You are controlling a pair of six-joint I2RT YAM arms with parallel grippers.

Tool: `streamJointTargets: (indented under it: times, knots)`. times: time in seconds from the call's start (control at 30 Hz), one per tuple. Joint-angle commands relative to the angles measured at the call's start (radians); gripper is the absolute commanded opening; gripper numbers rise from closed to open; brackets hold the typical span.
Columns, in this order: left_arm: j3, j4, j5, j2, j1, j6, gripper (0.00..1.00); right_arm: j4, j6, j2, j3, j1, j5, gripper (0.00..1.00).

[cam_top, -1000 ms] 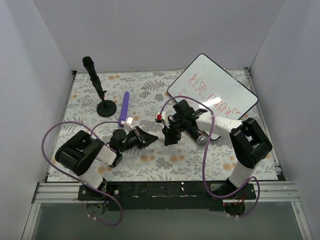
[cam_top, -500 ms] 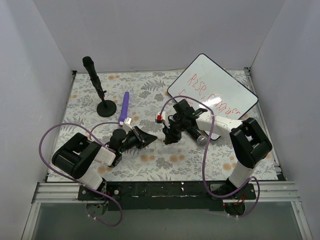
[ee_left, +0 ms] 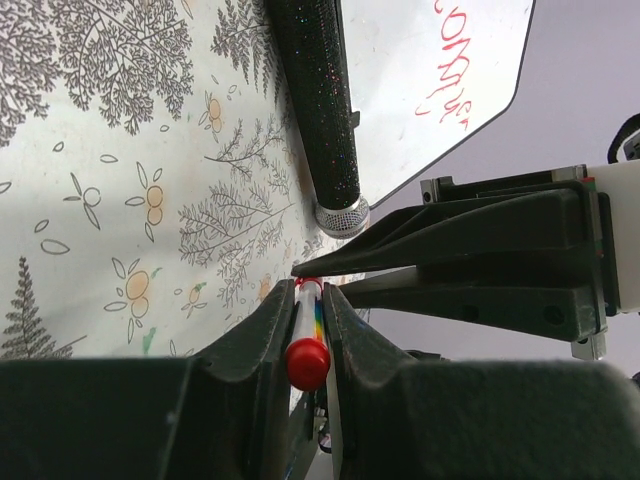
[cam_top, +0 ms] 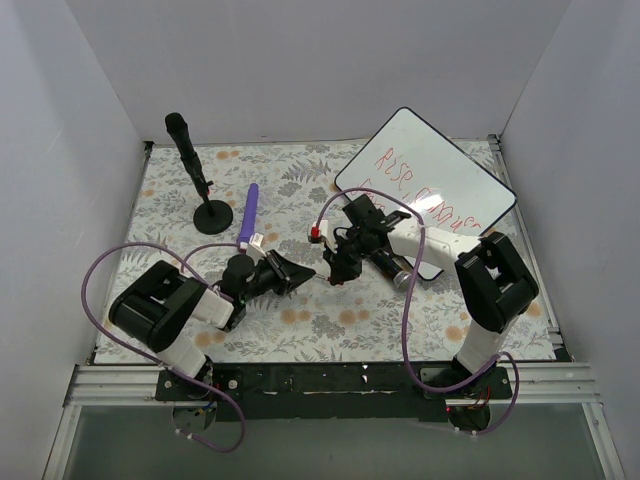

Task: Write a sentence on the whiteboard
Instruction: Insert the whiteboard marker without the cap into the pen cap.

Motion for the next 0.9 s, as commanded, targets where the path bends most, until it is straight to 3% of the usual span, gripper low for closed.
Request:
streamJointTargets:
  times: [0.0,0.67,0.77,0.87]
  knots:
    - [0.055,0.012,0.042,0.052,-0.04,-0.013,0.0,0.039,0.003,0.008,0.091,0.023,-0.078,0.06]
    - [0.119,0.201,0.128,0.188,-0.138,-0.121,0.0,0.2,0.058,-0.067,0.045,0.027,-0.047,0.05]
    - [0.125,0.149,0.113,0.163,-0.138,-0.067,0.0,0.149,0.023,-0.058,0.048,0.026,-0.041,0.08]
    - [0.153,-0.049,0.061,0.116,-0.126,0.029,0.0,0.119,0.013,-0.053,0.019,0.004,-0.027,0.1]
